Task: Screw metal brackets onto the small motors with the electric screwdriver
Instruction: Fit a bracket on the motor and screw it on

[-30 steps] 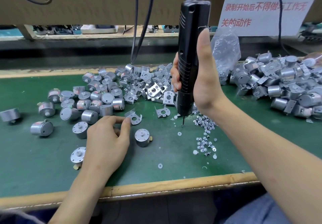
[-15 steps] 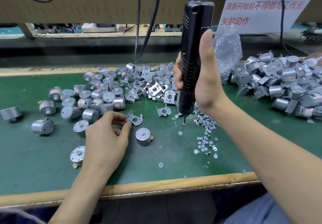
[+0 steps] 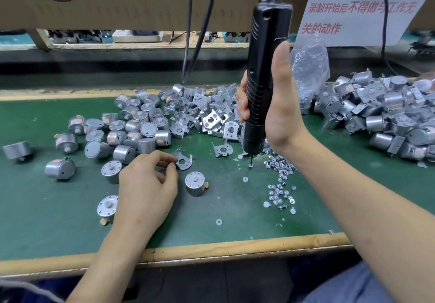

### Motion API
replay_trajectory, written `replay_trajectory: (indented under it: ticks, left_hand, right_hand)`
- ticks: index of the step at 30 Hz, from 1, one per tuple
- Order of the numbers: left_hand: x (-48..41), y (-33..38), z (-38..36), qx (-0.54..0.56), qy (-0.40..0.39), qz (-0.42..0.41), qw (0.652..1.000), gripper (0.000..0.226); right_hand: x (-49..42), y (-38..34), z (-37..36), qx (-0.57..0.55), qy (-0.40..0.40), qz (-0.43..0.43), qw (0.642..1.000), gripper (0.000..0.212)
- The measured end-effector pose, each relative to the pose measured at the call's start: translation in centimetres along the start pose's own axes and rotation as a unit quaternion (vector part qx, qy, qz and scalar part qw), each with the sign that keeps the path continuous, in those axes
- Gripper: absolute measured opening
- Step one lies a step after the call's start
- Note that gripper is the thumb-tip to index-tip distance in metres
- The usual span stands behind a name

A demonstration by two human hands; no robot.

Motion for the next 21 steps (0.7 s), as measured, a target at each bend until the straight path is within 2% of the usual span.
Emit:
replay_trajectory:
  ticks: [5,9,12,14,17,21]
  left_hand:
    - [0.0,0.2,0.0,0.004,0.008,0.009,1.0,0.005]
    - [0.2,0.7,0.6,0.069,0.03,-0.011,0.997,0.018]
    - [0.7,1.5,1.0,0.104,-0.024,-0.072,0.992,0.035]
    - [0.9,1.8,0.8,0.108,-0.069,-0.101,0.987,0.043]
    - [0.9,1.8,0.5,0.116,-0.085,-0.122,0.982,0.041]
    - [0.9,1.8,0.5,0.116,-0.086,-0.13,0.981,0.041]
  right_hand:
    - [0.2,-0.6,-0.2,0.004,0.004,-0.002,1.0,0.078]
    - [0.2,-1.3,-0.5,0.003,0.009,0.0,1.0,0.074]
    - [0.1,-1.7,-0.6,0.003,0.009,0.004,1.0,0.063]
    - [0.2,-1.8,-0.9,0.002,0.006,0.002,1.0,0.063]
    - [0.5,-1.6,-1.6,-0.003,-0.002,-0.003,1.0,0.071]
    - [0.8,-1.1,-2.5,-0.011,-0.014,0.003,1.0,0.065]
Point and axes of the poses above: each hand's wrist, its own x-axis away from the middle knuckle, its own z-axis out of the back of the hand, y = z × x, the point moved 1 cm from there along -x, towards the middle knuckle, and after that the axes turned 14 degrees about -z, right-handed, at the moved point
